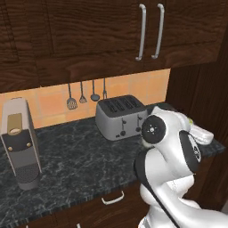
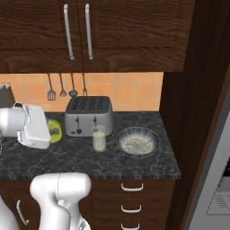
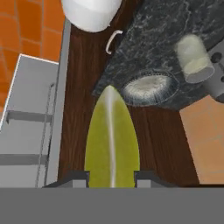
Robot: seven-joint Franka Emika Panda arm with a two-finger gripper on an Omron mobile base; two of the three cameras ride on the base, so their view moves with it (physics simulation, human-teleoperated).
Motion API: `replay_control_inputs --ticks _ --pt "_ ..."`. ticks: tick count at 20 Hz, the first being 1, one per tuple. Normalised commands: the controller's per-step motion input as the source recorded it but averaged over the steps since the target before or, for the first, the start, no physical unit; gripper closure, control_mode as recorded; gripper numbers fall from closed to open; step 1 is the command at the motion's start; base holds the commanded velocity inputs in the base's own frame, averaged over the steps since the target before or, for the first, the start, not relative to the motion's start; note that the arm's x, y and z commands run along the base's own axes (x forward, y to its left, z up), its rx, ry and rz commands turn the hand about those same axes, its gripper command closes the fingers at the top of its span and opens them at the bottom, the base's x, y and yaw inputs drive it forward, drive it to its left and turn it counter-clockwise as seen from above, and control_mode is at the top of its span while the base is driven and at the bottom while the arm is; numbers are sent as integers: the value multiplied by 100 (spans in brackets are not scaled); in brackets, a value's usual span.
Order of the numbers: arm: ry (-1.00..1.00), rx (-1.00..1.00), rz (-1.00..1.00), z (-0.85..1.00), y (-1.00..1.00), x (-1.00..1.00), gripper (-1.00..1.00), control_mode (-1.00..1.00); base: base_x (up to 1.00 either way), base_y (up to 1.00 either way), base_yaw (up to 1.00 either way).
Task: Grab a lemon wedge from the fridge and one ice cube from the ice bowl, and put them in the glass of lemonade.
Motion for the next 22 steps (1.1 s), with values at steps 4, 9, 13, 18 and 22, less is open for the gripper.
replay_control_inputs --ticks 4,9,13,18,22 --pt "39 -49 30 -22 -1 20 100 -100 0 0 0" --pt "4 0 2 -2 -2 12 100 -100 0 0 0" --pt "0 0 0 -32 -1 79 100 -100 0 0 0" --pt "3 0 0 -39 0 100 100 -100 0 0 0" --pt "0 0 0 -55 -5 99 100 -100 0 0 0"
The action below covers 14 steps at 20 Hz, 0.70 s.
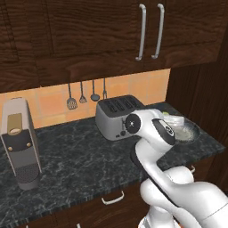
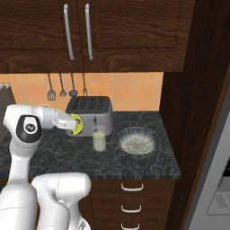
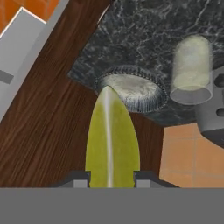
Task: Grab a lemon wedge from the fridge and one ice cube from the ice bowl, and put them in the glass of lemonade.
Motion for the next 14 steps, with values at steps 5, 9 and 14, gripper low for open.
replay_control_inputs --ticks 5,9,14 --pt "0 0 -1 -39 -20 81 100 -100 0 0 0" --pt "0 0 -3 -3 -5 39 100 -100 0 0 0" --pt "0 0 -4 -19 0 54 100 -100 0 0 0"
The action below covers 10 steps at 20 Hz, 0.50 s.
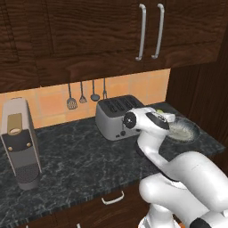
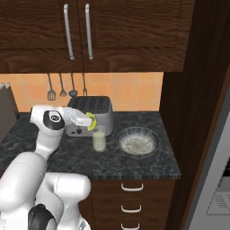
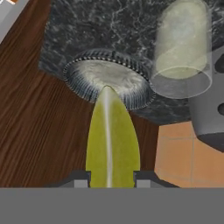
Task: Grab a lemon wedge from the fridge and one ice cube from the ice bowl, and put them in the glass of lemonade.
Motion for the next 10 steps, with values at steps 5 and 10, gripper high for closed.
replay_control_inputs --ticks 5,10 --pt "0 0 -1 -26 15 30 100 -100 0 0 0" --pt "0 0 -1 -21 5 28 100 -100 0 0 0"
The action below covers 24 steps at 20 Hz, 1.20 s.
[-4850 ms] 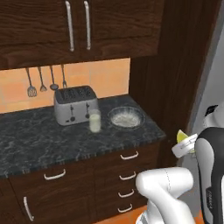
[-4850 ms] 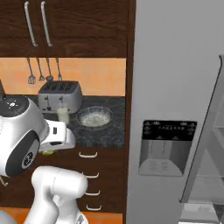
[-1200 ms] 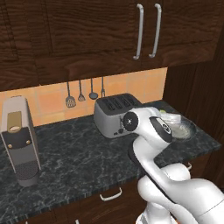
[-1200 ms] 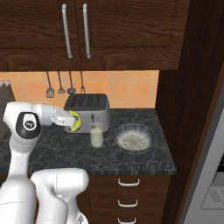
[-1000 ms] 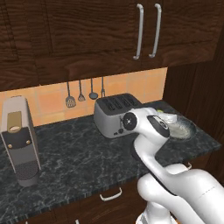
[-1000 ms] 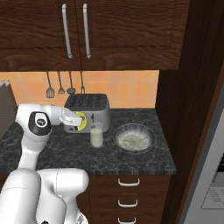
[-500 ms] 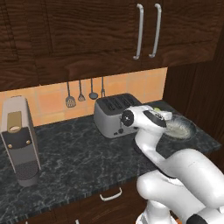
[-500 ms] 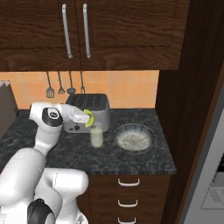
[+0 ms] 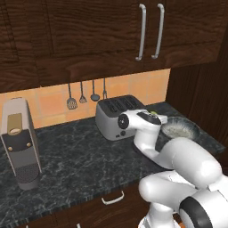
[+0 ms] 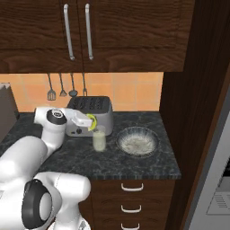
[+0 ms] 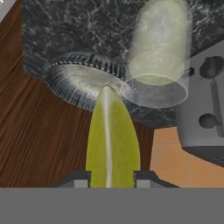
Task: Grab a lemon wedge from the fridge and one ice cube from the ice bowl, and put them in the glass of lemonade.
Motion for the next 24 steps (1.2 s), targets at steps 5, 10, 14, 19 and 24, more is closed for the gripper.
replay_control_inputs --ticks 5,10,14,19,24 --pt "0 0 -1 -11 0 24 100 -100 0 0 0" --pt "0 0 0 -26 -3 31 100 -100 0 0 0" --pt "-1 0 0 -26 -8 33 100 -100 0 0 0" --pt "-1 0 0 -26 -5 29 100 -100 0 0 0" --pt "-4 0 0 -33 -1 31 100 -100 0 0 0"
